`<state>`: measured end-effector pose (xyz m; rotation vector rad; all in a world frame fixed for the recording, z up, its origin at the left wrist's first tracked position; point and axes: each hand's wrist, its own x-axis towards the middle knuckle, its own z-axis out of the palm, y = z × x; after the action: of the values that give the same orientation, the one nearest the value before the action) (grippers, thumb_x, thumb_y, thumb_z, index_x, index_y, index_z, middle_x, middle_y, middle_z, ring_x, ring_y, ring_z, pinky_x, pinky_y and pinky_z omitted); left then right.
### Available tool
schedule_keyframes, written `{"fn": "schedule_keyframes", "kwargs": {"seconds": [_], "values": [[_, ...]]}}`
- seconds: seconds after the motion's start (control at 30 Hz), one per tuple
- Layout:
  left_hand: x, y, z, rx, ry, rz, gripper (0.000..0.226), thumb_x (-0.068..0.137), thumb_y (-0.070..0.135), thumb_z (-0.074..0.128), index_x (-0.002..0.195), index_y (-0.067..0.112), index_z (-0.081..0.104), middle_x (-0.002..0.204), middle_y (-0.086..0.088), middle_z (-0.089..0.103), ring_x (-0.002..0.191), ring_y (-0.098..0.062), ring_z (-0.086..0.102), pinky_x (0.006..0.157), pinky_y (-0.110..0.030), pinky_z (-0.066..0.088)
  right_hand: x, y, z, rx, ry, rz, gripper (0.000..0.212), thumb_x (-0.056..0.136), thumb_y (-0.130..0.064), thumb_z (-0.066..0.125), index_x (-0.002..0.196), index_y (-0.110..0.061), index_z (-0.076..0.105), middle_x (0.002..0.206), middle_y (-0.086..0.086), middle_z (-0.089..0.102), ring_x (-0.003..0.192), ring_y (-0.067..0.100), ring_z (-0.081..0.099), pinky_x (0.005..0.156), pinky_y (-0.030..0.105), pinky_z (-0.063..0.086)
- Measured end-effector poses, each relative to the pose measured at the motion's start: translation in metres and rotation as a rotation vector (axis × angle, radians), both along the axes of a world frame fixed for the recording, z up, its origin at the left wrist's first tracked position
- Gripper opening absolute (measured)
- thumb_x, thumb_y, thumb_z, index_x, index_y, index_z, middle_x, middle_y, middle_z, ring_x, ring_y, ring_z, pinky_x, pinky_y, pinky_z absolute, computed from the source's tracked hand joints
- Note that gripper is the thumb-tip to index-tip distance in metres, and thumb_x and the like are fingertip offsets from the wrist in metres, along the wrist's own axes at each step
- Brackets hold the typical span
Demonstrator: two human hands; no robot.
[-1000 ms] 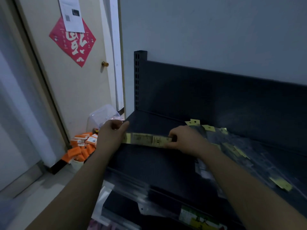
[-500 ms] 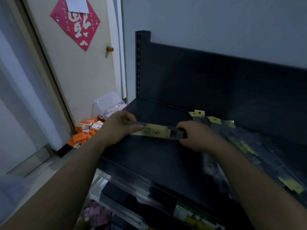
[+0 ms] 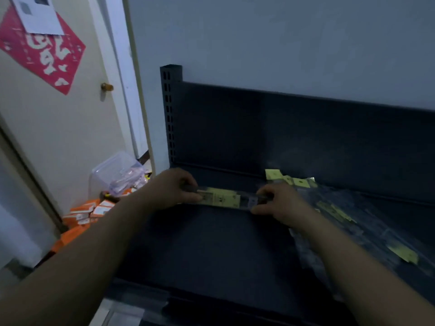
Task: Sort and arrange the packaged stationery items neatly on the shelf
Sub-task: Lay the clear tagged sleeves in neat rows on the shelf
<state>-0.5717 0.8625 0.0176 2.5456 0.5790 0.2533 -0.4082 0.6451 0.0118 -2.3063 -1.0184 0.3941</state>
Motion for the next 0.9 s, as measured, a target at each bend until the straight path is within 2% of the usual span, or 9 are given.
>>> {"fn": "schedule_keyframes", "kwargs": {"seconds": [0.13,0.23,0.37,0.47,0.53,0.63,0.73,0.8,0.9], "values": [[0.038,0.005,-0.006,0.061,-0.037,-0.135,0.029,0.079,0.038,0.074,0.1,0.019,0.069,0.098,0.006,0.057,0.097,-0.013,0.058,0.088,-0.027,0.044,0.013,-0.012,0.001,-0.014,0.028,-0.161,0.027,0.072,-0.02,0.081,0.091,-0.014,0.063,0.092,0.0,0.062,0.082,0.014,0.057,0.06,0.021,0.043],[0.059,0.013,-0.012,0.041,-0.067,-0.133,0.028,0.082,0.041,0.07,0.103,0.022,0.066,0.105,0.003,0.051,0.104,-0.017,0.054,0.09,-0.027,0.04,0.025,-0.019,0.006,-0.028,0.019,-0.259,0.035,0.071,-0.021,0.083,0.1,-0.011,0.066,0.101,0.0,0.063,0.093,0.016,0.058,0.072,0.022,0.043],[0.078,0.021,-0.012,0.092,-0.081,-0.123,0.029,0.091,0.035,0.061,0.112,0.016,0.062,0.114,-0.004,0.057,0.104,-0.02,0.055,0.085,-0.027,0.039,0.033,-0.007,0.014,-0.039,-0.181,-0.334,0.022,0.072,-0.027,0.08,0.088,-0.018,0.068,0.097,0.001,0.067,0.086,0.016,0.06,0.069,0.026,0.046],[0.086,0.024,-0.009,0.136,0.001,-0.12,0.033,0.096,0.037,0.051,0.121,0.016,0.056,0.12,-0.005,0.058,0.106,-0.023,0.054,0.085,-0.032,0.042,0.039,0.007,0.017,-0.137,-0.3,-0.339,0.032,0.079,-0.035,0.07,0.107,-0.019,0.066,0.106,0.002,0.065,0.1,0.021,0.06,0.074,0.028,0.045],[0.087,0.025,-0.011,0.356,0.069,-0.107,0.038,0.097,0.041,0.043,0.128,0.021,0.051,0.126,-0.004,0.055,0.112,-0.026,0.05,0.093,-0.039,0.04,0.044,0.014,0.012,-0.271,-0.398,-0.277,0.043,0.083,-0.043,0.06,0.122,-0.024,0.057,0.121,0.005,0.058,0.113,0.026,0.052,0.089,0.034,0.042],[0.087,0.021,-0.024,0.632,0.079,-0.162,0.045,0.099,0.041,0.034,0.139,0.023,0.042,0.134,-0.003,0.05,0.119,-0.025,0.046,0.106,-0.044,0.027,0.039,0.019,-0.004,-0.352,-0.335,-0.206,0.058,0.089,-0.047,0.048,0.142,-0.028,0.031,0.14,0.008,0.037,0.132,0.029,0.03,0.11,0.041,0.022],[0.085,0.014,-0.034,0.572,0.12,-0.258,0.065,0.093,0.056,0.017,0.147,0.021,0.029,0.144,-0.003,0.04,0.129,-0.023,0.039,0.115,-0.044,0.015,0.032,0.018,-0.018,-0.394,-0.319,-0.149,0.067,0.092,-0.053,0.039,0.149,-0.03,0.012,0.152,0.006,0.02,0.141,0.026,0.014,0.116,0.043,0.003],[0.078,0.008,-0.036,0.495,0.164,-0.303,0.09,0.077,0.064,-0.004,0.151,0.019,0.02,0.151,-0.003,0.03,0.137,-0.021,0.029,0.118,-0.042,0.009,0.029,0.013,-0.021,-0.422,-0.313,-0.104,0.071,0.092,-0.056,0.035,0.151,-0.03,0.005,0.156,0.002,0.011,0.144,0.023,0.006,0.118,0.045,-0.003],[0.064,-0.003,-0.038,0.447,0.236,-0.312,0.086,0.083,0.067,-0.003,0.154,0.017,0.003,0.161,-0.004,0.007,0.148,-0.019,0.005,0.12,-0.04,-0.002,0.024,0.004,-0.019,-0.49,-0.316,-0.037,0.079,0.09,-0.064,0.031,0.152,-0.029,-0.004,0.16,-0.003,-0.002,0.147,0.018,-0.005,0.118,0.046,-0.008]]}}
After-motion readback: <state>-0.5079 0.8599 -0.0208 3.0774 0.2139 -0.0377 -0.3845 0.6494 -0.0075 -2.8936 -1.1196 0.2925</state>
